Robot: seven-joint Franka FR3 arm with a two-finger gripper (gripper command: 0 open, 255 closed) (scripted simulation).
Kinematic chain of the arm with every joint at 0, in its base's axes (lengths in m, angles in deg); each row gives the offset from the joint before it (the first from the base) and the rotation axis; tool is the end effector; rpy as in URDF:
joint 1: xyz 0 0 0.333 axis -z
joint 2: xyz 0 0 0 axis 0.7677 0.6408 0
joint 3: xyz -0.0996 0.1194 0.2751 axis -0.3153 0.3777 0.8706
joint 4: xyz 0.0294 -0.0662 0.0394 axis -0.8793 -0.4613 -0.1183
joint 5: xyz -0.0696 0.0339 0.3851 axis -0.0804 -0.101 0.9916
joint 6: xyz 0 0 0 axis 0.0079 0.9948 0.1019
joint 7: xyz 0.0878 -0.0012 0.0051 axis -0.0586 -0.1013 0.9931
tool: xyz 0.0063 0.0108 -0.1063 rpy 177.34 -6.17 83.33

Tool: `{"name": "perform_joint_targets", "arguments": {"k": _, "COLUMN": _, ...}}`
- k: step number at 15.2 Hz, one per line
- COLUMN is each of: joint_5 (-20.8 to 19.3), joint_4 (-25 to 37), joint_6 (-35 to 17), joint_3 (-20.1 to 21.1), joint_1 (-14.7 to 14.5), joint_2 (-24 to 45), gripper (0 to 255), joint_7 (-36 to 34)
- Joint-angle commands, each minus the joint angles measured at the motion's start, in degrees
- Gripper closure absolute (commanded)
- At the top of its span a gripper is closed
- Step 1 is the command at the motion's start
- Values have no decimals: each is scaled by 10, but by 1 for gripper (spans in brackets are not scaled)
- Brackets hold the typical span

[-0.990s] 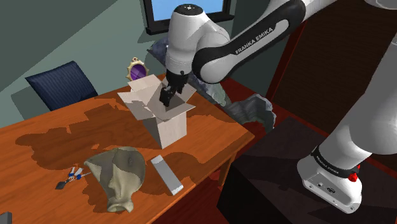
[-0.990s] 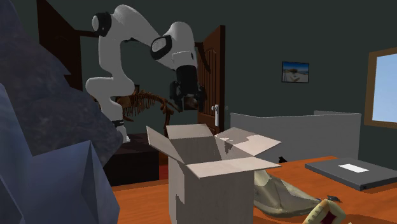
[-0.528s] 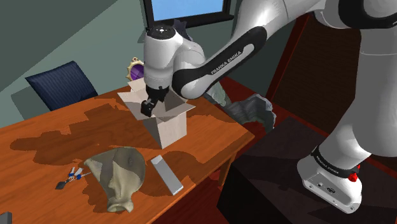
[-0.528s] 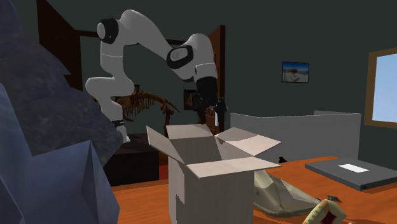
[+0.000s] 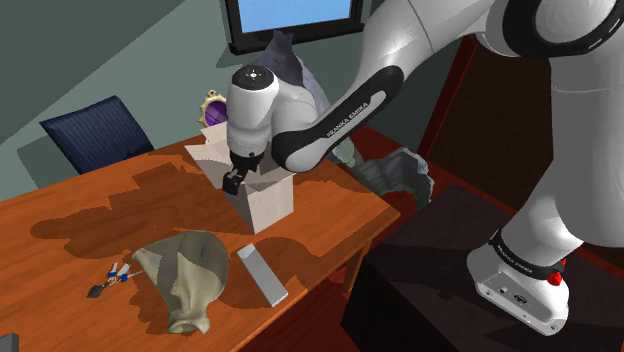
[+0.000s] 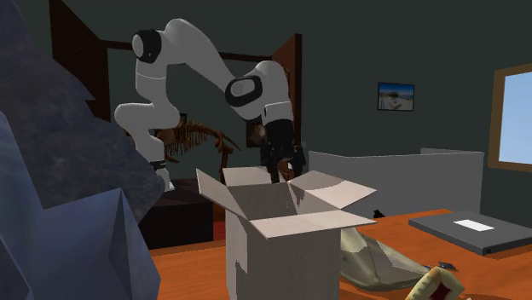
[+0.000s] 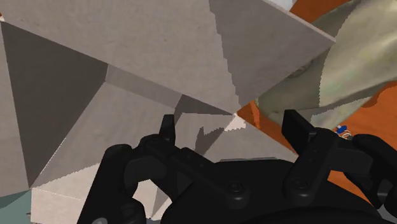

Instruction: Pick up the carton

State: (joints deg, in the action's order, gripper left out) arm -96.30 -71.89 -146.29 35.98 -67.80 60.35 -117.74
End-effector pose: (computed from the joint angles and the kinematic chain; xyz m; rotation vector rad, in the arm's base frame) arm 0.5279 0.4150 0.2852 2.9834 0.7439 0.5045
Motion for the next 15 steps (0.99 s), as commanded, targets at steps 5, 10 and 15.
{"name": "perform_joint_targets", "arguments": {"k": 5, "joint_5": -3, "joint_4": 1, "joint_6": -3, "joint_3": -2, "joint_1": -1, "joint_2": 3, "gripper": 255, "joint_7": -2}}
{"name": "perform_joint_targets", "arguments": {"k": 10, "joint_5": -3, "joint_4": -2, "joint_6": -4, "joint_3": -2, "joint_1": -1, "joint_2": 2, "gripper": 255, "joint_7": -3}}
{"name": "perform_joint_targets", "arguments": {"k": 15, "joint_5": 14, "joint_4": 2, "joint_6": 16, "joint_3": 10, "joint_1": 6, "joint_2": -15, "gripper": 255, "joint_7": 12}}
